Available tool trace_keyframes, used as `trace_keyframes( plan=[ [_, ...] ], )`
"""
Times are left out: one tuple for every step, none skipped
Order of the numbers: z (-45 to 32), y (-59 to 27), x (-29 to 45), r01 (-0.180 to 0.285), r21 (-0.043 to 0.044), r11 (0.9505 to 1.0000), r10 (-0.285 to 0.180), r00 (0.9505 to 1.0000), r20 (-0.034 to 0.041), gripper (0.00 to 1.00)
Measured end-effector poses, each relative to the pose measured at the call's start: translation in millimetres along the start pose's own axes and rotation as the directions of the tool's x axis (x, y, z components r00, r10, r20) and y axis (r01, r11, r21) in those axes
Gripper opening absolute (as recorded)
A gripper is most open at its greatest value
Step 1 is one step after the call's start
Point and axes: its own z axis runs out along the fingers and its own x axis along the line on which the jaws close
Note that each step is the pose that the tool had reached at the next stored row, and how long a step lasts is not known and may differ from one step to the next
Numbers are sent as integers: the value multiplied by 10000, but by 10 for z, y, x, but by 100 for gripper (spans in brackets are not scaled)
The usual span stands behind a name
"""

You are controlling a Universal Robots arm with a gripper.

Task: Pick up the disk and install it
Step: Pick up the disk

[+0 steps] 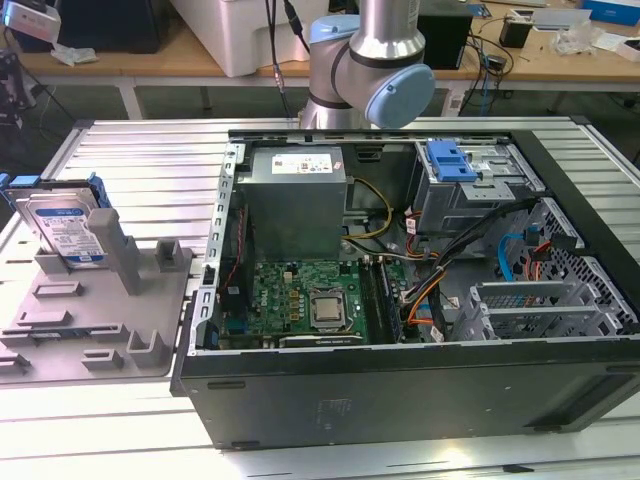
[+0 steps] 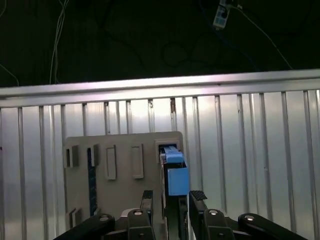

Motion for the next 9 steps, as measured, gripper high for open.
trace_keyframes(
  plan=[
    [0, 0, 0, 122, 3, 9999, -122, 9999, -6, 42],
    [0, 0, 0, 330, 9, 9995, -330, 9995, -16, 42],
    [0, 0, 0, 525, 16, 9986, -525, 9986, -25, 42],
    [0, 0, 0, 685, 20, 9977, -684, 9976, -33, 42],
    [0, 0, 0, 895, 25, 9960, -895, 9960, -44, 42],
    [0, 0, 0, 1303, 35, 9915, -1303, 9915, -65, 42],
    [0, 0, 0, 1459, 37, 9893, -1459, 9893, -73, 42],
    [1, 0, -1, 1616, 42, 9869, -1615, 9868, -80, 42],
    [1, 0, -9, 1803, 53, 9836, -1802, 9836, -91, 42]
  ],
)
